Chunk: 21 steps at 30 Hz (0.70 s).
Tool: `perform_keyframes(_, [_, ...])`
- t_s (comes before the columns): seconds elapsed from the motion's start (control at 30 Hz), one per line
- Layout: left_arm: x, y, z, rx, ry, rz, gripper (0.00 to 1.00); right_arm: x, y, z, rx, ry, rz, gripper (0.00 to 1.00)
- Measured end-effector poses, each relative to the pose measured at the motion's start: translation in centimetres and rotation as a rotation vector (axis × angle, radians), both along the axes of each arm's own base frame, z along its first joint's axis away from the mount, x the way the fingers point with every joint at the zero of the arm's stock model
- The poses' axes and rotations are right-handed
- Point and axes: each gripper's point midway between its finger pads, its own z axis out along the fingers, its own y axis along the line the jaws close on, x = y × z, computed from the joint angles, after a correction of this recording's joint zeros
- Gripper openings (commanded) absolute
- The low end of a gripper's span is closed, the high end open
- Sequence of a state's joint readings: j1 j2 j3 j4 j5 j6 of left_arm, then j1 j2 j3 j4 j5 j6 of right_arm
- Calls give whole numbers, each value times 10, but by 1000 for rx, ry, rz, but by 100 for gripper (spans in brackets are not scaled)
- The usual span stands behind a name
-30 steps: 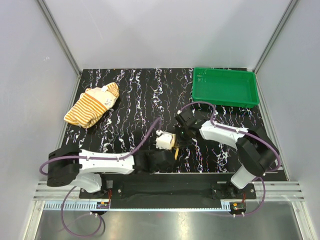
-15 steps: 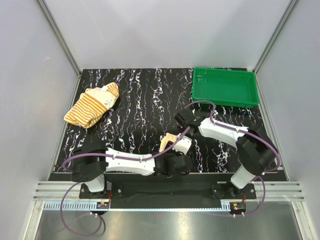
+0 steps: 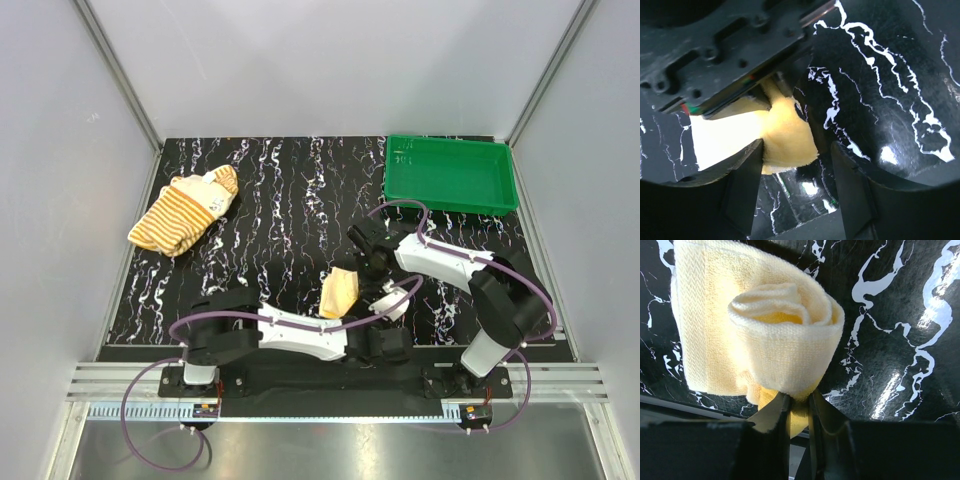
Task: Roll the towels
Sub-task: Roll the towel
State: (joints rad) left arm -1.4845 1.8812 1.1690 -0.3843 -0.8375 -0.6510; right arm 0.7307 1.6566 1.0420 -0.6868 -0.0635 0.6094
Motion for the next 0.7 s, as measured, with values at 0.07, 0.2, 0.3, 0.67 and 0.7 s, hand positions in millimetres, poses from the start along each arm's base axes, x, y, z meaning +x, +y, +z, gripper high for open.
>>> perform_keyframes(0.07, [2, 0, -3, 35, -16, 23, 55, 0, -1, 0, -3, 1, 3, 13])
perform_keyframes(0.2, [5, 5, -10, 96, -39, 68, 38, 0, -1, 0, -4, 2, 7, 13])
perform_keyframes(0.3, [7, 11, -14, 118, -50, 93, 20, -1, -1, 0, -3, 2, 9, 13])
perform_keyframes(0.67, [6, 13, -15, 86, -48, 103, 0, -1, -1, 2, -2, 6, 11, 38])
perform_keyframes(0.7, [6, 15, -15, 76, -45, 102, 0, -1, -1, 3, -4, 9, 11, 42])
